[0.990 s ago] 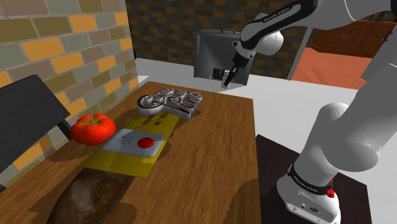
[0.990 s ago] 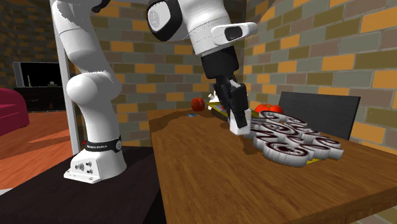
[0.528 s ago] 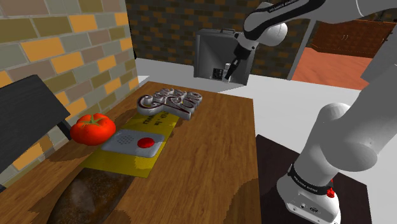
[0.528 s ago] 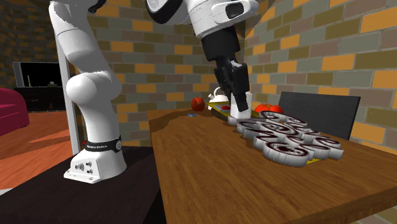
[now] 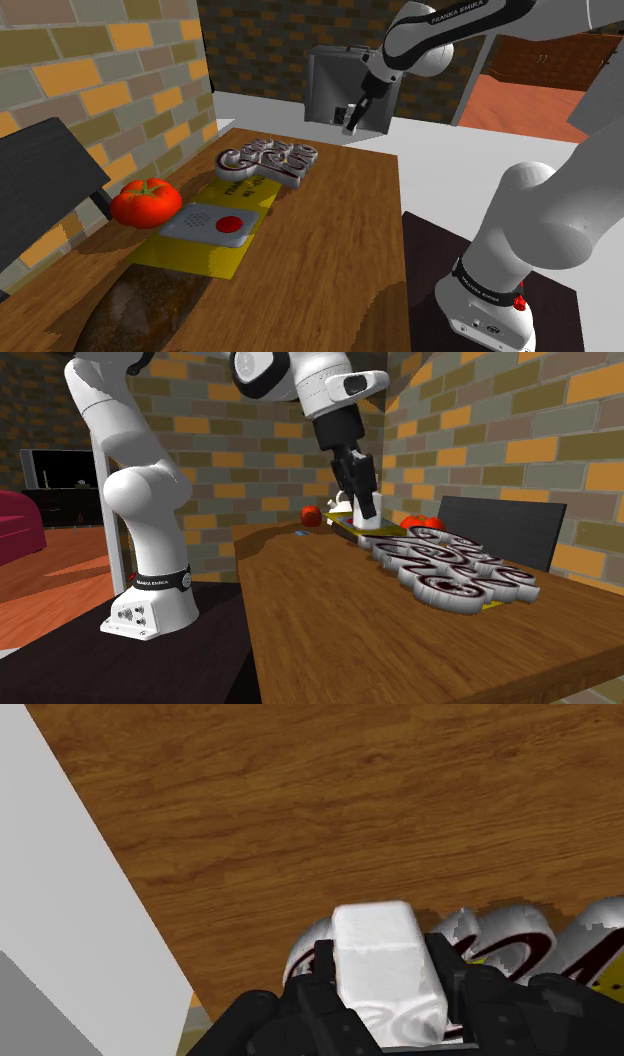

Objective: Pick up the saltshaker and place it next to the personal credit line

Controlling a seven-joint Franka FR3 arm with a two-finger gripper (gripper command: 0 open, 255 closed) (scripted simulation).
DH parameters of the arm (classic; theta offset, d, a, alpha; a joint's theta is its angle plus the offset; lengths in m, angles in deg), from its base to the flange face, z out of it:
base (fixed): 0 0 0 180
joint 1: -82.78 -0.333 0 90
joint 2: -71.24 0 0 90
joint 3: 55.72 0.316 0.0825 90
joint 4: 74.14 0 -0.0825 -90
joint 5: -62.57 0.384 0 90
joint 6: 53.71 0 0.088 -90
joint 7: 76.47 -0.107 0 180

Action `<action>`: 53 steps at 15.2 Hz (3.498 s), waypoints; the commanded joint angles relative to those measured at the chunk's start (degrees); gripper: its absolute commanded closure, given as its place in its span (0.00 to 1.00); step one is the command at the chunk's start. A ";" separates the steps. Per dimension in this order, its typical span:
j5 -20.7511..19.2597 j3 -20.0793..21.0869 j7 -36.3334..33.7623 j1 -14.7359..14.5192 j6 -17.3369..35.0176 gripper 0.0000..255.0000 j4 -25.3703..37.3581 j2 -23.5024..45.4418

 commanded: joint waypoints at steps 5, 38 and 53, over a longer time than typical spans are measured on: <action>-1.67 8.53 -10.31 -0.40 2.60 1.00 -7.45 -5.65; -5.67 56.83 -69.26 -8.68 12.61 1.00 -1.79 9.12; -36.33 67.82 -104.50 -15.58 1.10 1.00 26.69 38.84</action>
